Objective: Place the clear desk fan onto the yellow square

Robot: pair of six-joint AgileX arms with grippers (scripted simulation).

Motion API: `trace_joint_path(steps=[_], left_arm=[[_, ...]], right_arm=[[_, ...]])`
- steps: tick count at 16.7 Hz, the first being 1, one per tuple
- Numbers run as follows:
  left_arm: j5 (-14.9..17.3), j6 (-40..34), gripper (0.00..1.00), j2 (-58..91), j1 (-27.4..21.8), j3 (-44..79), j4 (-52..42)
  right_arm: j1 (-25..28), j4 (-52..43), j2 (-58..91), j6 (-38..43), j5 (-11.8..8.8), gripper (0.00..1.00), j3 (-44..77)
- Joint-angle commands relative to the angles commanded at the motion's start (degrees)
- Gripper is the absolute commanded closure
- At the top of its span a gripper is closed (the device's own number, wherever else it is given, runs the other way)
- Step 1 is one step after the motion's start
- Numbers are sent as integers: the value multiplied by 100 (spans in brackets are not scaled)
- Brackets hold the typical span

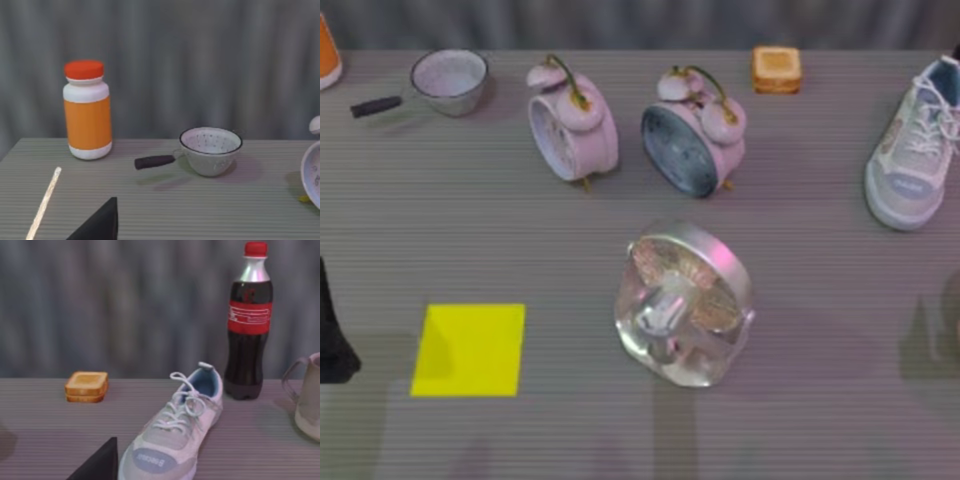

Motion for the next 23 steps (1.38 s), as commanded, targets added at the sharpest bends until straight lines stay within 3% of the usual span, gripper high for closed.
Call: trace_joint_path(steps=[5,11,16,23], left_arm=[[17,-103,0,318,-123,193,-300],[57,-991,0,2214,-807,1716,-1950],[102,-2461,0,4434,-1630,4180,-3627],[170,-5246,0,7901,-2865,8573,-5854]], right_arm=[[0,0,0,0,0,0,0],[0,0,0,0,0,0,0],[0,0,0,0,0,0,0],[0,0,0,0,0,0,0]])
